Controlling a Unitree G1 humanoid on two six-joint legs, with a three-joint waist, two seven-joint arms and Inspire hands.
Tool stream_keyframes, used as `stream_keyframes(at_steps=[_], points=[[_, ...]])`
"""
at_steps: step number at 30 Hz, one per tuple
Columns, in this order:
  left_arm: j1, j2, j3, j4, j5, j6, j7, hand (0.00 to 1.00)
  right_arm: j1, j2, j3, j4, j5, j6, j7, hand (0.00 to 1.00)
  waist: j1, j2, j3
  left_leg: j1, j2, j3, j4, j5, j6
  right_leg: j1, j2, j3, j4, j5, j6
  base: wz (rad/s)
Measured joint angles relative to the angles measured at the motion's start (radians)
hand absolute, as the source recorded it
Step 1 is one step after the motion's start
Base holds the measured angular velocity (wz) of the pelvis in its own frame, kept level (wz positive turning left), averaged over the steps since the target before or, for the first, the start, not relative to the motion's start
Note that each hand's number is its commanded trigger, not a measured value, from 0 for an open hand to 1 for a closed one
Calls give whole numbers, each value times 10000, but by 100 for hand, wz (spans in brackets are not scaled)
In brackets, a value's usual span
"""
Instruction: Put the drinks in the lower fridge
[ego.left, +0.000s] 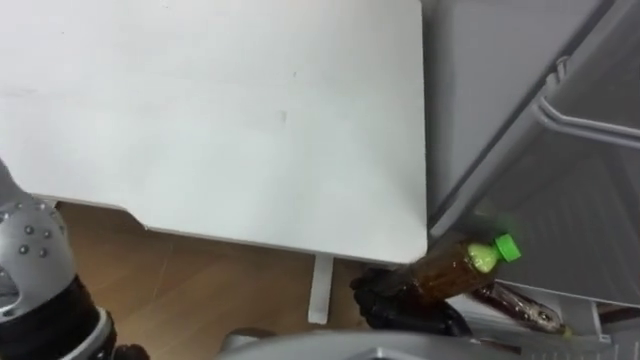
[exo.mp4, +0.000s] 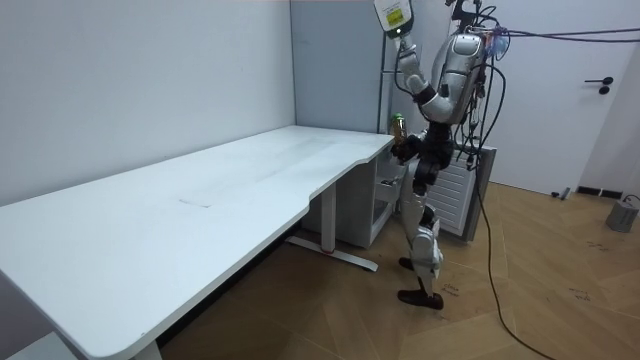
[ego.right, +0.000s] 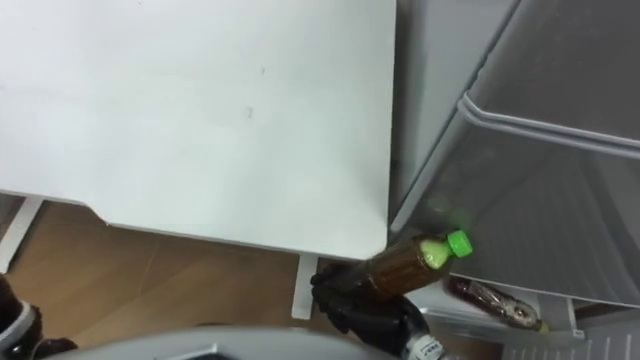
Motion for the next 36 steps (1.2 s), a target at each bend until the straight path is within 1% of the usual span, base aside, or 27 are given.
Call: stream_keyframes(at_steps=[1,3,4,6,7,8,9,10,11,12,14,16,18,20,21,22,23,24,25,26,27,28,30,31,33,35,36], points=[[36,2,211,2,130,-22,214,0,88,26,-83,-7,-51,6,19,100,-2,2,-11,0,-2,-17,3,2,-3,8,-6,-18,-9,-4,1,7],[327,4,844,70,854,-239,1225,0,180,49,-238,-30,-125,7,21,100,198,44,-85,28,-3,-33,3,7,-7,56,-18,-74,-106,-11,-2,3],[391,7,966,138,1099,-307,1504,0,243,49,-265,-29,-126,7,20,100,234,49,-92,32,-2,-51,9,7,-7,89,-19,-104,-136,-4,-2,8],[843,24,1509,449,1955,-391,2583,0,329,36,-315,-28,-155,-10,14,100,287,111,-114,101,-15,-144,31,6,-7,185,-30,-164,-144,-5,-1,11],[974,36,1647,591,2016,-421,2784,0,351,35,-339,-35,-155,-18,15,100,303,128,-120,135,-21,-149,26,9,-10,188,-31,-167,-138,-6,-1,3],[1177,117,1860,1039,1986,-489,3152,0,391,31,-399,-61,-154,-23,14,100,350,188,-109,179,-14,-149,15,19,-23,222,-26,-167,-139,-4,-6,0],[1448,260,2034,1574,1849,-477,3506,0,437,29,-470,-93,-146,-16,-20,100,373,249,-114,243,-10,-150,-1,24,-30,285,-23,-187,-147,-8,-16,0],[1597,310,2095,1807,1779,-456,3655,0,472,30,-512,-126,-143,-11,-50,100,376,275,-112,283,-7,-148,-7,25,-31,306,-21,-186,-139,-14,-23,0],[2009,364,2162,2198,1669,-402,3997,0,516,33,-576,-166,-121,-10,-138,100,373,317,-111,317,-5,-142,-13,26,-35,330,-17,-185,-130,-22,-31,0],[2464,366,2187,2476,1643,-362,4272,0,567,32,-621,-263,-116,39,-276,100,369,334,-111,321,-11,-123,-13,27,-38,327,-7,-164,-131,-22,-32,0],[3026,384,2193,3080,1521,-321,4536,0,706,32,-659,-513,-108,129,-504,100,369,355,-112,313,-19,-129,-24,32,-46,328,-5,-179,-127,-28,-40,0],[3337,385,2190,3726,1017,-168,4646,0,728,26,-688,-632,-141,308,-579,100,367,364,-113,294,-22,-151,-34,38,-56,327,-4,-202,-132,-32,-48,2],[3739,391,2146,4887,-80,78,4810,0,724,12,-750,-776,-177,488,-666,100,238,432,-106,315,-24,-198,-144,76,-67,367,-13,-207,-160,-32,-50,4],[4048,388,1892,5680,-863,258,4864,0,703,13,-751,-785,-178,590,-680,100,187,421,-100,333,-31,-194,-194,98,-68,353,-16,-195,-152,-33,-51,0],[4297,388,1578,6205,-1442,372,4859,0,688,5,-766,-841,-187,706,-699,100,164,417,-98,356,-29,-187,-215,111,-67,351,-25,-217,-154,-32,-51,0],[4399,390,1375,6532,-1660,415,4849,0,668,0,-773,-873,-184,764,-726,100,154,423,-101,367,-24,-185,-239,122,-62,357,-32,-219,-153,-33,-50,0],[4530,391,897,7288,-2055,513,4807,0,622,-2,-779,-896,-165,852,-768,100,97,408,-92,380,-43,-209,-298,164,-41,366,-81,-253,-152,-38,-41,8],[4619,389,473,8166,-2389,611,4700,0,551,-5,-791,-880,-170,982,-773,100,-38,342,-49,369,-105,-243,-352,214,-24,345,-132,-283,-132,-47,-26,8],[4655,381,260,8590,-2598,719,4649,0,514,-11,-791,-866,-166,1034,-774,100,-83,346,-51,365,-145,-239,-372,228,-18,323,-130,-274,-122,-47,-25,0],[4710,385,-234,9453,-3066,912,4494,0,404,-25,-790,-867,-113,1167,-786,100,-145,388,-79,344,-155,-223,-376,236,-6,296,-151,-254,-120,-43,-17,0],[4738,385,-732,10289,-3448,1043,4316,0,342,-27,-781,-834,-43,1243,-832,100,-201,381,-74,340,-127,-224,-384,244,7,298,-147,-259,-133,-35,-3,0],[4759,378,-986,10708,-3577,1145,4202,0,341,-27,-781,-829,6,1317,-876,100,-222,381,-74,348,-126,-219,-385,244,10,302,-149,-258,-135,-30,4,0],[5002,323,-1723,11859,-4099,1588,3742,0,233,-23,-804,-786,338,1504,-988,100,-409,328,-60,397,-144,-144,-433,250,29,305,-152,-184,-138,-16,29,-7],[5040,325,-1837,12193,-4099,1619,3608,0,189,-14,-852,-726,372,1548,-979,100,-456,320,-56,414,-149,-134,-458,257,39,309,-153,-174,-140,-14,32,-5],[5108,322,-1958,13608,-4100,1761,3214,0,-47,-3,-963,-312,684,1639,-969,100,-685,270,-25,441,-144,-54,-471,260,44,308,-152,-134,-134,-9,39,-6],[5183,324,-1966,14259,-4112,1941,3038,0,-168,-5,-1015,-66,1058,1645,-997,100,-813,246,-9,444,-143,-37,-476,258,45,300,-149,-112,-138,-8,42,-5],[5210,328,-2093,14502,-4094,2043,2960,0,-229,-11,-1029,37,1260,1693,-1081,100,-906,241,-7,443,-145,-32,-479,256,46,288,-148,-100,-135,-9,45,0]])
